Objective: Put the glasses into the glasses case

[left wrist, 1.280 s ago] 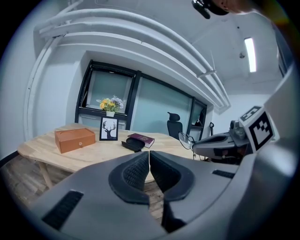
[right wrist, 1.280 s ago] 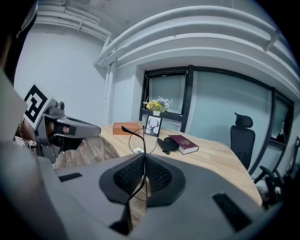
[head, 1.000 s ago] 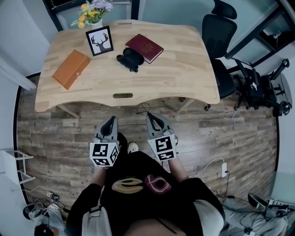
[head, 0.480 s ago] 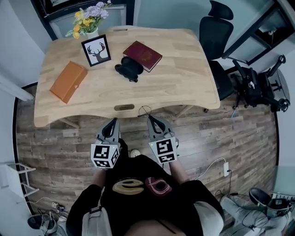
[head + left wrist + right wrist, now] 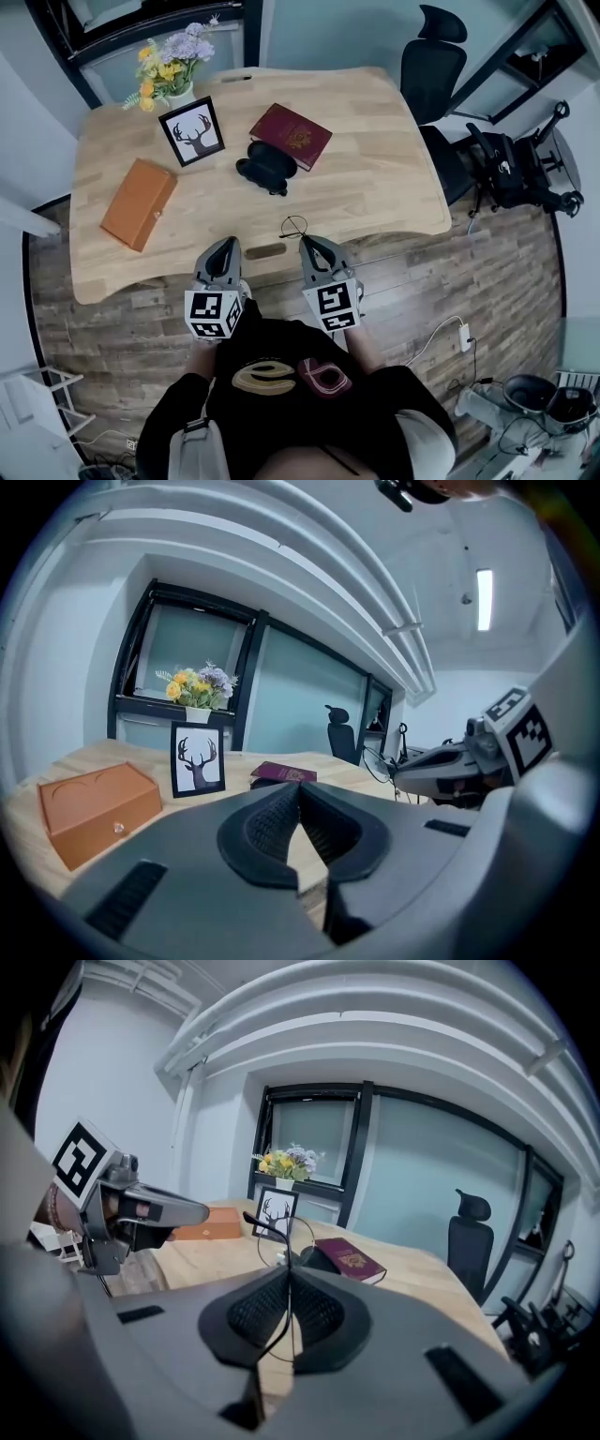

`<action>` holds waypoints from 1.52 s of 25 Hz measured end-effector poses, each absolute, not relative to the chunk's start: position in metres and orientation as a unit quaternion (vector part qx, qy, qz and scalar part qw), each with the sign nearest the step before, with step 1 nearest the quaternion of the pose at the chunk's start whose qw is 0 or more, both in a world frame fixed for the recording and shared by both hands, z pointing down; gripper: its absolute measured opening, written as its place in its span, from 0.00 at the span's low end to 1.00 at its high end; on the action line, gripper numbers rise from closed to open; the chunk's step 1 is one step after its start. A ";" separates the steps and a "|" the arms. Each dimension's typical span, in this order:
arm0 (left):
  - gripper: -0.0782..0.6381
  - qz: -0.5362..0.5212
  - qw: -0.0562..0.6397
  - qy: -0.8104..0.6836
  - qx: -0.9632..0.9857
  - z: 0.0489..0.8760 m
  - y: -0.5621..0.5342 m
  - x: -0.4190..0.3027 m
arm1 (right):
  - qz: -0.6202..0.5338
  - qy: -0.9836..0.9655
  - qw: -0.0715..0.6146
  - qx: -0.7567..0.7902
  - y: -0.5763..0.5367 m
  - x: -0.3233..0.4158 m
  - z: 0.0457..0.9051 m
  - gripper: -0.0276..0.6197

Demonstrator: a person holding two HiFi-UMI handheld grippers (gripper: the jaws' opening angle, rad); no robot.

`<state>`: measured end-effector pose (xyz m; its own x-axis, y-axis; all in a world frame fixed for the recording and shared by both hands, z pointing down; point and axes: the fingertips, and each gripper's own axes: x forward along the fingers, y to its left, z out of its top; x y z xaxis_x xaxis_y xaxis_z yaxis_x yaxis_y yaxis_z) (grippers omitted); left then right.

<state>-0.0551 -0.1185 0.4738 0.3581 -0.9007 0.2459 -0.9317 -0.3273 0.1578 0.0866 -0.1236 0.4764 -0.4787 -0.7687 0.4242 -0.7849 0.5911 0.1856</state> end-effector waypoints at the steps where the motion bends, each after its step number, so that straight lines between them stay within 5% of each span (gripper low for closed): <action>1: 0.14 0.056 0.136 -0.562 0.814 0.474 -0.126 -0.060 | 0.018 -0.858 0.239 0.454 -0.129 0.082 0.477 0.07; 38: 0.14 0.059 0.168 -0.577 0.797 0.486 -0.227 -0.152 | 0.035 -0.843 0.273 0.463 -0.240 0.025 0.485 0.07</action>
